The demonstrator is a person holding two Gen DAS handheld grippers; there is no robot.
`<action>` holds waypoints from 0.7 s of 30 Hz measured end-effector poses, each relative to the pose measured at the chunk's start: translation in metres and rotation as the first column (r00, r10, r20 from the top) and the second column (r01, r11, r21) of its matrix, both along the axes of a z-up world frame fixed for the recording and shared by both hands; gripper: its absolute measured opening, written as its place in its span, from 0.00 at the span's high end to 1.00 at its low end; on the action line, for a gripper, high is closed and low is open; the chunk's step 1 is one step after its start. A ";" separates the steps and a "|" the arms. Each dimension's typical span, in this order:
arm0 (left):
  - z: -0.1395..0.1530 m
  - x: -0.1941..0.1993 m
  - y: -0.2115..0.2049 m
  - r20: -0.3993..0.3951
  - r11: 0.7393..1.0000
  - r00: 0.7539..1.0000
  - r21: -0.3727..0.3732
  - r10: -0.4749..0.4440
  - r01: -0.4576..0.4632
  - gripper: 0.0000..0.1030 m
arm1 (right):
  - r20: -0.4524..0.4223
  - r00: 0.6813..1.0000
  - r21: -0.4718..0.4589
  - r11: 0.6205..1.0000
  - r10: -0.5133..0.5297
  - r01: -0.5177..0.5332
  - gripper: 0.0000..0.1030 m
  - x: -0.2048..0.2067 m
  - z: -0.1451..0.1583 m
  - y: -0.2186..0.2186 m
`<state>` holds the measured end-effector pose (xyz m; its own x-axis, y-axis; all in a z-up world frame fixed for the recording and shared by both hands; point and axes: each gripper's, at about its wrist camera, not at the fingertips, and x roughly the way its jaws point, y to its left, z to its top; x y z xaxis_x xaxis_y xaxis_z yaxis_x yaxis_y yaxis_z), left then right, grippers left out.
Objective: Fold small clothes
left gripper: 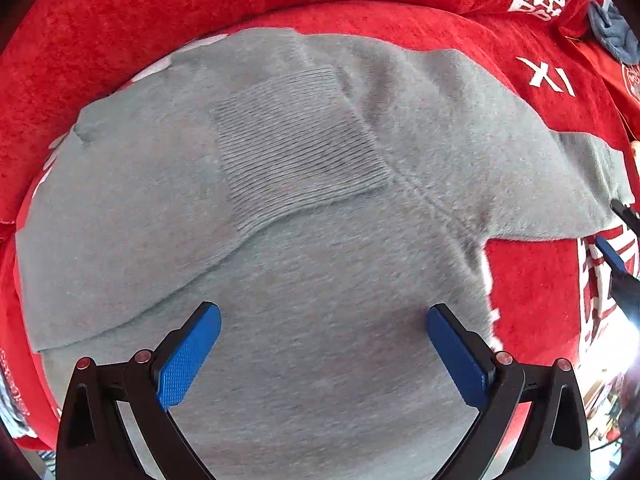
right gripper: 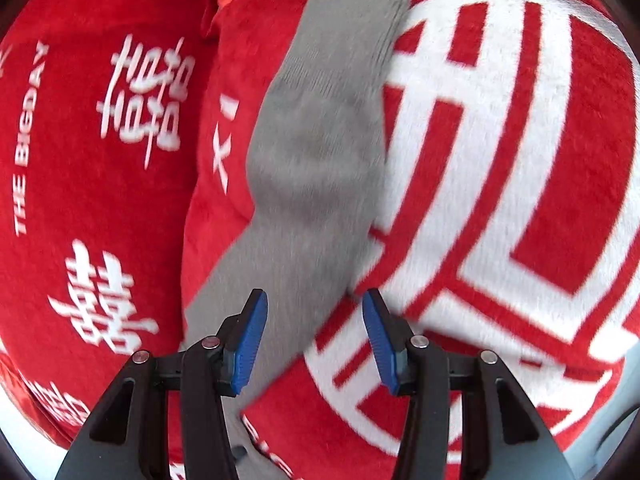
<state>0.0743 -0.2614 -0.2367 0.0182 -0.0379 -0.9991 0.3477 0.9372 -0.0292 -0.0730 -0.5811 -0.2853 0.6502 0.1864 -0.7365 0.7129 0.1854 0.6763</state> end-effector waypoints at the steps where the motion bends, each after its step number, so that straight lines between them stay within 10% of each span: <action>1: 0.000 0.001 -0.005 0.001 1.000 1.000 -0.008 -0.001 0.001 0.00 | 0.007 1.000 0.007 1.000 -0.011 0.011 0.48 0.001 -0.001 -0.004; 10: 0.008 0.010 -0.023 0.049 0.996 0.998 -0.085 0.027 -0.023 0.00 | 0.125 0.988 0.137 0.987 -0.096 0.079 0.52 0.024 -0.009 -0.028; 11: 0.007 0.012 -0.021 0.051 0.995 0.998 -0.091 0.033 -0.028 0.00 | 0.141 0.984 0.165 0.983 -0.108 0.085 0.61 0.026 -0.011 -0.028; 12: 0.008 0.013 -0.018 0.053 0.994 0.998 -0.099 0.041 -0.035 0.00 | 0.160 0.980 0.199 0.976 -0.120 0.087 0.93 0.027 -0.013 -0.028; 21: 0.020 0.024 0.056 0.095 0.981 0.987 -0.155 0.133 -0.117 0.00 | 0.382 0.924 0.167 0.980 0.037 -0.108 0.95 0.079 0.046 0.009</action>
<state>0.0984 -0.2054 -0.2171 0.1362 -0.1768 -0.9748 0.2363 0.9614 -0.1413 0.0056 -0.5721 -0.2394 0.8513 0.3509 -0.3900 0.3894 0.0755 0.9179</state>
